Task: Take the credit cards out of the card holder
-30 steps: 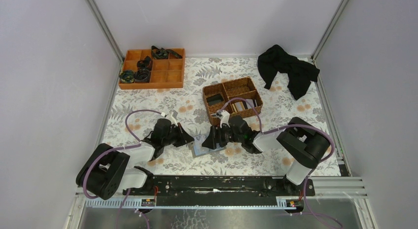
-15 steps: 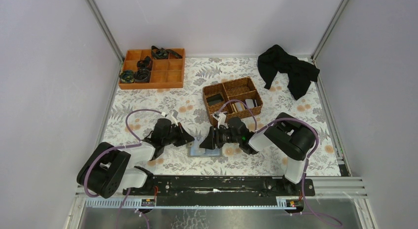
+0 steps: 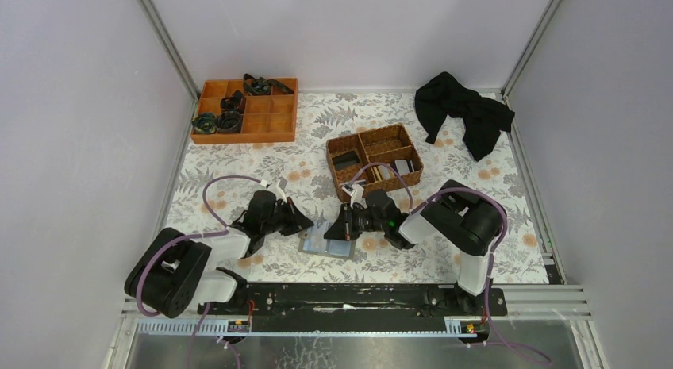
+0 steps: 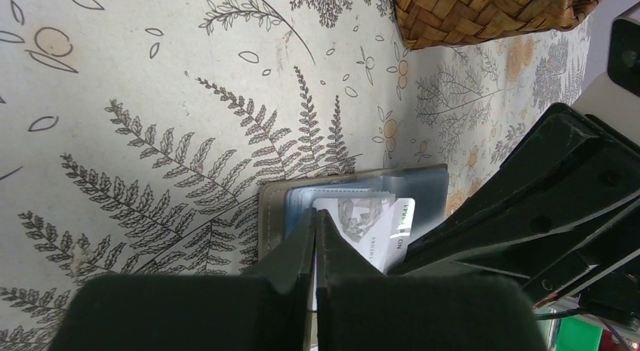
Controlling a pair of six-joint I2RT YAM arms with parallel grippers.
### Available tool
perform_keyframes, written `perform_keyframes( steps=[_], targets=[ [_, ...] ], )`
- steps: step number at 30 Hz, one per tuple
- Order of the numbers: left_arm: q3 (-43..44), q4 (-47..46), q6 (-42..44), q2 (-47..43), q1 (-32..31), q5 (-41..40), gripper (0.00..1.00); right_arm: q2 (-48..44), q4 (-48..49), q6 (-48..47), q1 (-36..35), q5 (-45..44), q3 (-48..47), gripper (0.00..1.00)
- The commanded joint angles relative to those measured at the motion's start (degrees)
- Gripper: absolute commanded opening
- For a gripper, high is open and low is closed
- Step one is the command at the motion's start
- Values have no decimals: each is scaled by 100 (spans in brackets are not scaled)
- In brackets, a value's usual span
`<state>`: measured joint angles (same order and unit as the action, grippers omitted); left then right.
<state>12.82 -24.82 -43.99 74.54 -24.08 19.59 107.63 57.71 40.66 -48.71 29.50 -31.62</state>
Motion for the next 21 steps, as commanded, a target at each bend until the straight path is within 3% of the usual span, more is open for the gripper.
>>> perform_keyframes(
  steps=[1, 15, 21],
  targets=[
    [-59, 377, 197, -15, -36, -137, 0, -142, 324, -61, -49, 124, -112, 0],
    [68, 170, 145, 13, -36, -341, 0, -2226, -2848, -1578, -48, -656, -64, 0],
    [161, 88, 76, -70, -37, -324, 0, -3245, -5324, -2825, 30, -1619, -1078, 0]
  ],
)
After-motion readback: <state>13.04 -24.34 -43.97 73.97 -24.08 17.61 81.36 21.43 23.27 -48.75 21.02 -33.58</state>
